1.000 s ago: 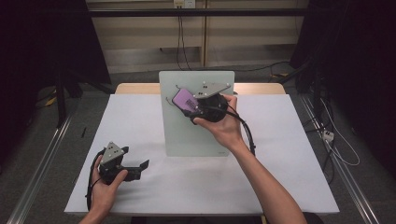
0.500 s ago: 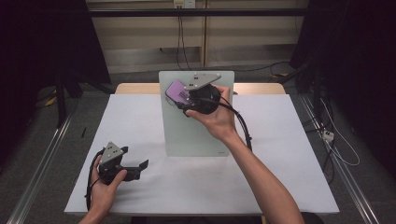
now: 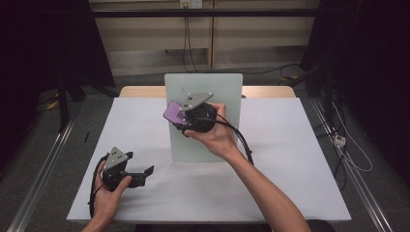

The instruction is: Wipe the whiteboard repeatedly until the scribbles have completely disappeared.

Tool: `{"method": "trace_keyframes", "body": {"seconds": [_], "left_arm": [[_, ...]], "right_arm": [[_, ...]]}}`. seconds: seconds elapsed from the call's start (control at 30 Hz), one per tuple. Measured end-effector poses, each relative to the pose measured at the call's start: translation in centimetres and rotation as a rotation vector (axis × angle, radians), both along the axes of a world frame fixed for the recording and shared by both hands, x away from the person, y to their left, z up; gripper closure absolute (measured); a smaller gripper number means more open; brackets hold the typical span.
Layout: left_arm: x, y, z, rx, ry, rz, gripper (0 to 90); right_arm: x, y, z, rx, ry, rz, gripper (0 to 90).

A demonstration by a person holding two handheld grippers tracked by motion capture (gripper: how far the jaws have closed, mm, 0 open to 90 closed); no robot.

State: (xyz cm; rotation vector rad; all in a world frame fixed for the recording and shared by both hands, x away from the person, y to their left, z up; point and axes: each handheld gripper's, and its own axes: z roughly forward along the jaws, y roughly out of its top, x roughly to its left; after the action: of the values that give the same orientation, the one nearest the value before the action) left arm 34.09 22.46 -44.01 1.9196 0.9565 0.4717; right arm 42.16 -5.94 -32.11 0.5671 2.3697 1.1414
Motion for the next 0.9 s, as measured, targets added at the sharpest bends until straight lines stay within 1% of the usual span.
{"method": "trace_keyframes", "body": {"seconds": [0.03,0.17,0.23,0.37,0.43,0.5,0.67,0.73,0.77,0.9], "left_arm": [[0.0,0.0,0.0,-0.002,0.000,-0.001,5.0],[0.0,0.1,0.0,-0.002,-0.001,-0.001,5.0],[0.0,0.1,0.0,-0.004,-0.002,0.000,5.0],[0.0,0.0,0.0,-0.003,-0.004,-0.002,5.0],[0.0,0.0,0.0,0.000,-0.004,-0.003,5.0],[0.0,0.0,0.0,-0.007,-0.004,0.001,5.0],[0.0,0.0,0.0,-0.004,-0.002,-0.001,5.0],[0.0,0.0,0.0,-0.004,-0.003,0.001,5.0],[0.0,0.0,0.1,-0.004,-0.003,0.000,5.0],[0.0,0.1,0.1,0.004,-0.004,-0.003,5.0]], "right_arm": [[0.0,-0.1,0.0,0.006,0.008,0.000,41.5],[0.1,-0.6,0.8,0.012,-0.015,-0.015,41.6],[0.3,-1.1,1.4,0.027,-0.023,-0.032,41.5],[0.5,-2.0,2.7,0.039,-0.046,-0.062,41.5],[0.7,-2.3,3.1,0.046,-0.048,-0.071,41.5],[0.8,-2.5,3.6,0.053,-0.053,-0.079,41.6],[1.1,-2.6,4.8,0.069,-0.074,-0.103,41.6],[1.3,-2.5,4.9,0.069,-0.073,-0.105,41.5],[1.2,-2.4,4.9,0.061,-0.078,-0.106,41.5],[1.1,-1.8,4.1,0.059,-0.070,-0.095,41.6]]}}
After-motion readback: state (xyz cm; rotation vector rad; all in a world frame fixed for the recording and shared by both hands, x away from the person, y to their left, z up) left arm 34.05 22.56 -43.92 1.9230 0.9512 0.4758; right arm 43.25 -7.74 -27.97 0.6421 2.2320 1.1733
